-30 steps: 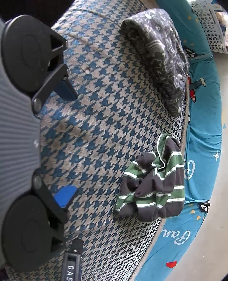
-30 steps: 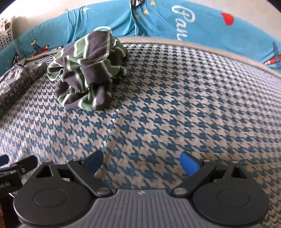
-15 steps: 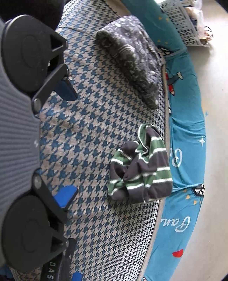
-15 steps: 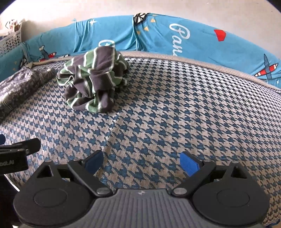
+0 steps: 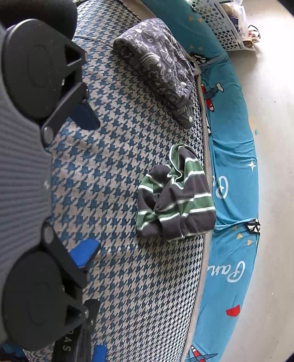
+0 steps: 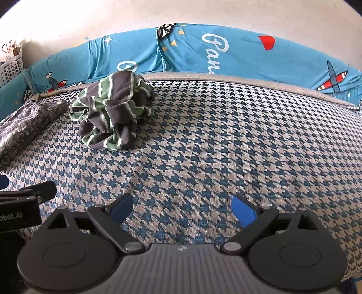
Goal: Fold clothes
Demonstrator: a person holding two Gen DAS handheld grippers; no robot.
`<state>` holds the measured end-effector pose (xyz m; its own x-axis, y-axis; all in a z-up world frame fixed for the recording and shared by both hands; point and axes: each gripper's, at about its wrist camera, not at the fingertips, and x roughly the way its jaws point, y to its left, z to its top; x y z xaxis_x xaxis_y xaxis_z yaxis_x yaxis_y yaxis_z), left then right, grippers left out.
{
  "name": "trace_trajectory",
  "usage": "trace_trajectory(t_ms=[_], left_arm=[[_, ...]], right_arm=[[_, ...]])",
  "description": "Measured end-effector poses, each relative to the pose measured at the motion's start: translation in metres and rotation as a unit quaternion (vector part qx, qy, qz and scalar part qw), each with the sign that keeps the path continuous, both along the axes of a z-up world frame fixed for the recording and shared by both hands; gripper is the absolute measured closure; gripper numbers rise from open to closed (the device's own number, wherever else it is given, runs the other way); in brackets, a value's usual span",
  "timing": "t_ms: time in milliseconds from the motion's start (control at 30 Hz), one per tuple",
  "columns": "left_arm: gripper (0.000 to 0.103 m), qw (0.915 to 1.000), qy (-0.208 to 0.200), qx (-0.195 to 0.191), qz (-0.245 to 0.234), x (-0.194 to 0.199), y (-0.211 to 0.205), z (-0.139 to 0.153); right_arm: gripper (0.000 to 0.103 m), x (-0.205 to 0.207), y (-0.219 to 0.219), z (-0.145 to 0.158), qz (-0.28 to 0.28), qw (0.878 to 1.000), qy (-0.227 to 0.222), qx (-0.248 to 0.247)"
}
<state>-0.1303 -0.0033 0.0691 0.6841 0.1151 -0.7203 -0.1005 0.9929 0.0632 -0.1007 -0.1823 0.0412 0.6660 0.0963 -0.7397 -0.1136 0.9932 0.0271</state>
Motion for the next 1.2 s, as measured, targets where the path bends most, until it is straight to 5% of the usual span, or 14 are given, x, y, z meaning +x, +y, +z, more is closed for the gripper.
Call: trace_trajectory(t_ms=[1200], left_arm=[[0.000,0.9999,-0.008,0.002,0.007,-0.0063,0.0015,0.0054]], right_arm=[[0.009,-0.0031,0.0030,0.0005,0.007,1.000,0.004,0.011]])
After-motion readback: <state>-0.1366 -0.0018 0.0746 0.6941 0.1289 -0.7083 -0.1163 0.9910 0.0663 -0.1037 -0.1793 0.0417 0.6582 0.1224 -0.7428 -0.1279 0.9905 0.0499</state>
